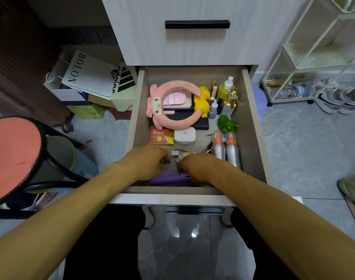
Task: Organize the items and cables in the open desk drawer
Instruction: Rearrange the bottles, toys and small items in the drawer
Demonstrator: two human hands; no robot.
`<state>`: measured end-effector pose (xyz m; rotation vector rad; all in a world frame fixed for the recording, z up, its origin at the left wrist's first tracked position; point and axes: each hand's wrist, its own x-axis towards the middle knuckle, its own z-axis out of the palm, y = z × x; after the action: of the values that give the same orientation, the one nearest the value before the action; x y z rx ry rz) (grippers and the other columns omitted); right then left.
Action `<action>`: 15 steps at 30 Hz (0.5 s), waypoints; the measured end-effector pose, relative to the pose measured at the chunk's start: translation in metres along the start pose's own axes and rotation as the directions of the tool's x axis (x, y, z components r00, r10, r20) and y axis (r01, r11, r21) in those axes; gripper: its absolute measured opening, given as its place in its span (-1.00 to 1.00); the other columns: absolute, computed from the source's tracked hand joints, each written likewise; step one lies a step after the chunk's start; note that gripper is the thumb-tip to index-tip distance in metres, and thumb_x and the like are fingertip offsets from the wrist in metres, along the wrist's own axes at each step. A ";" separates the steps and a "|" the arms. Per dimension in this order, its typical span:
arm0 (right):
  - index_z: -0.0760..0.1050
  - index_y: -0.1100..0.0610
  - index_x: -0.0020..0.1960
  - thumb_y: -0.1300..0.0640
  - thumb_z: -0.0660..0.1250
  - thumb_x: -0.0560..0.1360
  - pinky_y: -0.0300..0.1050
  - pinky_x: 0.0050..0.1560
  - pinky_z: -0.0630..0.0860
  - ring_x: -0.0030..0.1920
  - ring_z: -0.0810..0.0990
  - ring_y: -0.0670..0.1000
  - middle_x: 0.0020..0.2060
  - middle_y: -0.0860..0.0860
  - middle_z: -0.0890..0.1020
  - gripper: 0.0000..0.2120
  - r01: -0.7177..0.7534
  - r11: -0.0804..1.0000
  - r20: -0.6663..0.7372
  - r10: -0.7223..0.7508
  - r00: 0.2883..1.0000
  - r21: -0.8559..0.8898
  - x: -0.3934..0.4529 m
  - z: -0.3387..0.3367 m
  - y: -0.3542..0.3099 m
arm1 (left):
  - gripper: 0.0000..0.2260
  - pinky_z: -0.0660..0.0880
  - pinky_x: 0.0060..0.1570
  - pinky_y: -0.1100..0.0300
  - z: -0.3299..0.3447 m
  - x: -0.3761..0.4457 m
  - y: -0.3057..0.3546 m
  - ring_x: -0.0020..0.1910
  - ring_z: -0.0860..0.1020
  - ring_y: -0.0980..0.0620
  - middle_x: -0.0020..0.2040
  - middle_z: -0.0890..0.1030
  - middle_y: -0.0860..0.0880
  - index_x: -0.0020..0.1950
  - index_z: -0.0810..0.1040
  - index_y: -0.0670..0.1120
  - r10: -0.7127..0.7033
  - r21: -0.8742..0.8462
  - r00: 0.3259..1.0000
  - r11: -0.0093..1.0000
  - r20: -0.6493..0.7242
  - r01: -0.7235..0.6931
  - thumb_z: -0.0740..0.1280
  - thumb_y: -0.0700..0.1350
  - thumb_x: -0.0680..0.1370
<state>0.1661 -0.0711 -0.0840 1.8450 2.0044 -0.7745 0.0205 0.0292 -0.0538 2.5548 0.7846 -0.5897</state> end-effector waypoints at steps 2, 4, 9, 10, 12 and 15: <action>0.45 0.04 0.30 0.11 0.37 0.49 -0.02 0.09 0.48 0.16 0.54 0.14 0.19 0.08 0.55 -0.61 -0.028 0.999 -0.056 0.029 0.998 0.015 -0.001 0.001 0.002 | -0.76 0.54 0.05 0.10 0.001 -0.001 -0.001 0.06 0.56 0.01 0.14 0.61 0.04 0.22 0.57 0.09 0.008 0.017 1.000 1.000 -0.014 -0.008 0.28 -0.11 0.58; 0.47 0.06 0.26 0.11 0.41 0.44 -0.05 0.06 0.47 0.11 0.55 0.13 0.12 0.08 0.54 -0.61 -0.107 0.984 -0.143 0.128 0.981 0.143 -0.010 0.000 0.011 | -0.80 0.51 -0.01 0.15 0.000 0.001 -0.003 0.02 0.55 0.03 0.10 0.62 0.05 0.15 0.59 0.08 0.017 -0.005 0.999 1.000 -0.045 -0.017 0.28 -0.11 0.57; 0.46 0.22 0.16 0.10 0.39 0.43 -0.09 -0.18 0.48 -0.14 0.53 0.16 -0.03 0.17 0.55 -0.64 -0.349 0.758 -0.227 0.539 0.811 0.552 -0.047 0.002 0.033 | -0.83 0.56 0.00 0.09 0.003 0.009 -0.002 -0.01 0.57 0.02 0.05 0.64 0.03 0.07 0.63 0.03 -0.011 -0.093 0.997 0.996 -0.079 0.004 0.30 -0.14 0.55; 0.44 0.23 0.17 0.07 0.39 0.44 -0.09 -0.22 0.45 -0.17 0.51 0.18 -0.01 0.19 0.54 -0.62 -0.406 0.709 -0.216 0.612 0.761 0.577 -0.054 0.002 0.034 | -0.82 0.56 0.05 0.07 0.004 0.012 -0.001 0.02 0.58 0.01 0.07 0.64 0.03 0.08 0.63 0.03 -0.015 -0.102 0.998 0.995 -0.062 0.008 0.30 -0.15 0.55; 0.43 0.23 0.20 0.01 0.36 0.47 -0.10 -0.23 0.39 -0.18 0.47 0.20 0.01 0.21 0.54 -0.59 -0.514 0.667 -0.211 0.698 0.685 0.540 -0.066 0.001 0.033 | -0.81 0.54 0.09 0.09 0.009 0.018 0.004 0.05 0.57 0.01 0.10 0.63 0.03 0.11 0.63 0.01 -0.013 -0.105 1.000 0.994 -0.017 0.011 0.31 -0.17 0.55; 0.24 0.20 0.45 -0.02 0.28 0.54 -0.06 -0.15 0.41 0.02 0.57 0.23 0.13 0.19 0.53 -0.43 -0.593 0.726 -0.222 0.678 0.700 0.347 -0.072 0.001 0.029 | -0.80 0.55 0.10 0.08 0.016 0.026 0.009 0.04 0.56 0.00 0.11 0.61 -0.01 0.12 0.61 0.01 -0.019 -0.128 0.999 0.991 0.047 0.025 0.35 -0.17 0.52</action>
<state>0.2033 -0.1296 -0.0494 2.7542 1.2503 -0.5276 0.0407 0.0257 -0.0782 2.4099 0.8092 -0.5835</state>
